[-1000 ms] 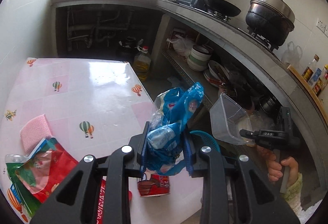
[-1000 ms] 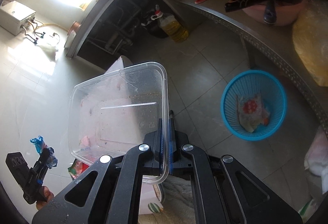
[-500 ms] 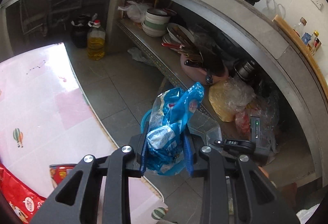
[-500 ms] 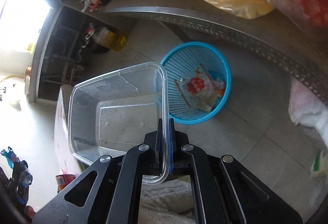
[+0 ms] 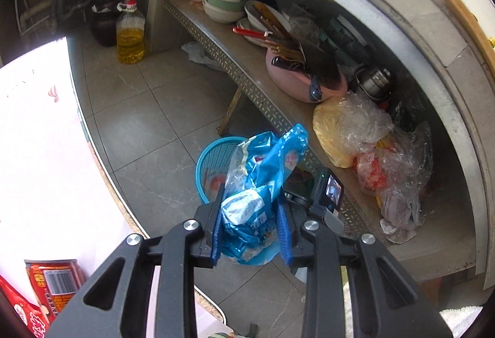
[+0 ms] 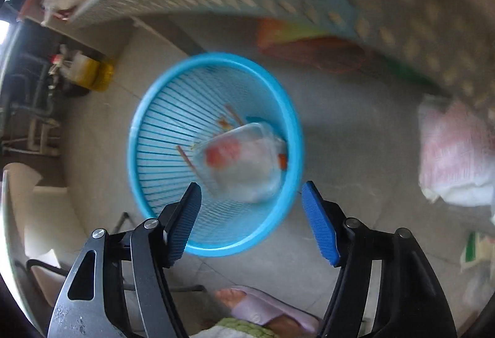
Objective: Collect trash
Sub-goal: 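Open the right gripper to drop the tray into the wastebasket while the left releases the blue wrapper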
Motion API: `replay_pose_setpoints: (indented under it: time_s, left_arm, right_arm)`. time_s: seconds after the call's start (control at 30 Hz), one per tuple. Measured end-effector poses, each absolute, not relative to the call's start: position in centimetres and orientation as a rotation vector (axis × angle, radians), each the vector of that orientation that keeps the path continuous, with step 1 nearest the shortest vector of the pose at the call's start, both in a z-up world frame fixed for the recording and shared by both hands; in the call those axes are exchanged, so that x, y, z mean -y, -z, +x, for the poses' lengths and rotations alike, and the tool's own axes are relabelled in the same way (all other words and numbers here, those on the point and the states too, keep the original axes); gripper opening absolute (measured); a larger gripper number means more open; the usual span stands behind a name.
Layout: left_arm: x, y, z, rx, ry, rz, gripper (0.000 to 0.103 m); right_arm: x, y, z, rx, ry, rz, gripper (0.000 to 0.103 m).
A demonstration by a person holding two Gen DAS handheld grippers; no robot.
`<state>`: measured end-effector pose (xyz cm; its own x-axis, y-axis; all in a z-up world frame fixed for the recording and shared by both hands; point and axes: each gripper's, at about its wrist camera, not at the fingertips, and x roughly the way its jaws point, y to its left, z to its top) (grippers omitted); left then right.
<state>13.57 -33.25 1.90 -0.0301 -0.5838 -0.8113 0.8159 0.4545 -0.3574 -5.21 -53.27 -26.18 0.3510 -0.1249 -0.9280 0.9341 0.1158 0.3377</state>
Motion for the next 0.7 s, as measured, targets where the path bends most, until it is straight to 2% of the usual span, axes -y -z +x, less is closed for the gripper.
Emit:
replay_pose_setpoints:
  time_s: [0.37, 0.4, 0.43, 0.5, 0.7]
  left_arm:
    - [39.9, 3.3, 11.5, -1.253, 1.181, 0.321, 0.029]
    - [41.1, 3.9, 11.2, -1.257, 1.193, 0.317, 0.035]
    - [42.2, 4.6, 10.9, -1.260, 1.199, 0.321, 0.052]
    - [44.1, 6.1, 10.6, -1.261, 1.165, 0.344, 0.073]
    - [43.1, 6.7, 10.5, -1.273, 1.128, 0.284, 0.073]
  right_arm:
    - [49.5, 22.0, -11.0, -0.901, 0.943, 1.123, 0.065]
    - [49.3, 21.5, -11.4, -0.900, 0.942, 1.116, 0.065]
    - [49.1, 21.2, -11.7, -0.899, 0.939, 1.113, 0.065]
    - [48.9, 20.8, -12.0, -0.897, 0.928, 1.125, 0.065]
    - [48.2, 20.0, -11.9, -0.889, 0.901, 1.109, 0.065]
